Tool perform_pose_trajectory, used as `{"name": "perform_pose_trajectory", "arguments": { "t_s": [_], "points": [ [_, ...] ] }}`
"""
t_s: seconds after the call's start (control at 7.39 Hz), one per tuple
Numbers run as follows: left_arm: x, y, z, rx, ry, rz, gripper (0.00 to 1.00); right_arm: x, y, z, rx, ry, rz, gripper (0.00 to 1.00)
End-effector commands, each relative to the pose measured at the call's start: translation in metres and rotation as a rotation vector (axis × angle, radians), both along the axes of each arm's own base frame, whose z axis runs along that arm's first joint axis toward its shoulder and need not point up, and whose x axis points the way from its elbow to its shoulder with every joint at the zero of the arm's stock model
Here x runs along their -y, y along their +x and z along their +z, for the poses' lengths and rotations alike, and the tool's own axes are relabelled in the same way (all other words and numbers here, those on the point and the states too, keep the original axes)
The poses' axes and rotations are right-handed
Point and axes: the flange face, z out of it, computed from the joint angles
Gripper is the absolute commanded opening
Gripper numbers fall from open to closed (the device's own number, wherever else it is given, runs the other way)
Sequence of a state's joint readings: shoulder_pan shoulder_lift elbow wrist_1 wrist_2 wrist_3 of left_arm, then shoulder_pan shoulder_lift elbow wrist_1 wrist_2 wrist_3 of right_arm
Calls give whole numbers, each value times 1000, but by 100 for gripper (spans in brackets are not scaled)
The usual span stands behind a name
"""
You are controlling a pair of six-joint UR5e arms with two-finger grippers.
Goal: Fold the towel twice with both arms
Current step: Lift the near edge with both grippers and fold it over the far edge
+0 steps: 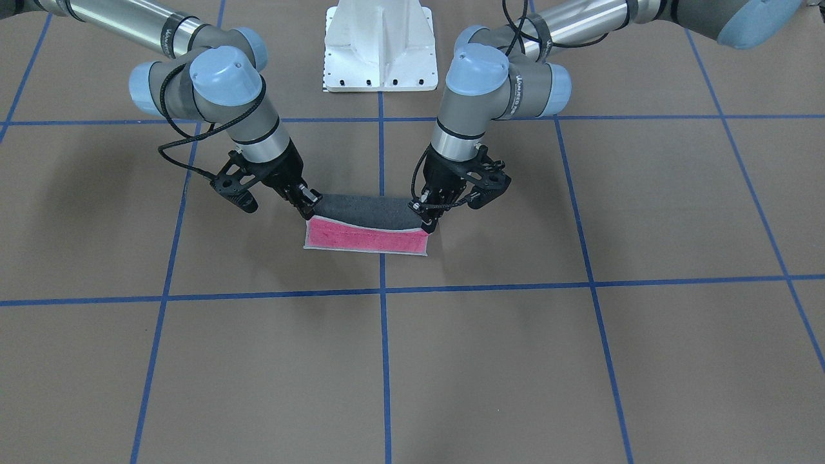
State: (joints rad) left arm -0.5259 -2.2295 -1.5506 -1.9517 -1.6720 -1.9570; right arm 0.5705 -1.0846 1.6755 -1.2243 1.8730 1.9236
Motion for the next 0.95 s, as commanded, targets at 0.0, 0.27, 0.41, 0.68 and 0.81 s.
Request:
{"name": "perform_pose_trajectory", "arguments": {
  "t_s": [0.0, 0.27, 0.41, 0.68, 0.81],
  "points": [
    [6, 10, 0, 4, -1, 0, 0, 0, 0, 1, -2, 2, -2, 0],
    [8, 14, 7, 1, 0, 0, 0, 3, -2, 0, -4, 4, -3, 0],
    [8, 14, 7, 1, 1, 0, 0, 6, -4, -2, -4, 4, 0, 0],
    [8, 14, 7, 1, 0, 2, 0, 12, -5, 2, -13, -1, 6, 0],
    [8, 14, 7, -1, 1, 2, 27, 12, -5, 4, -15, -4, 7, 8]
  ]
}}
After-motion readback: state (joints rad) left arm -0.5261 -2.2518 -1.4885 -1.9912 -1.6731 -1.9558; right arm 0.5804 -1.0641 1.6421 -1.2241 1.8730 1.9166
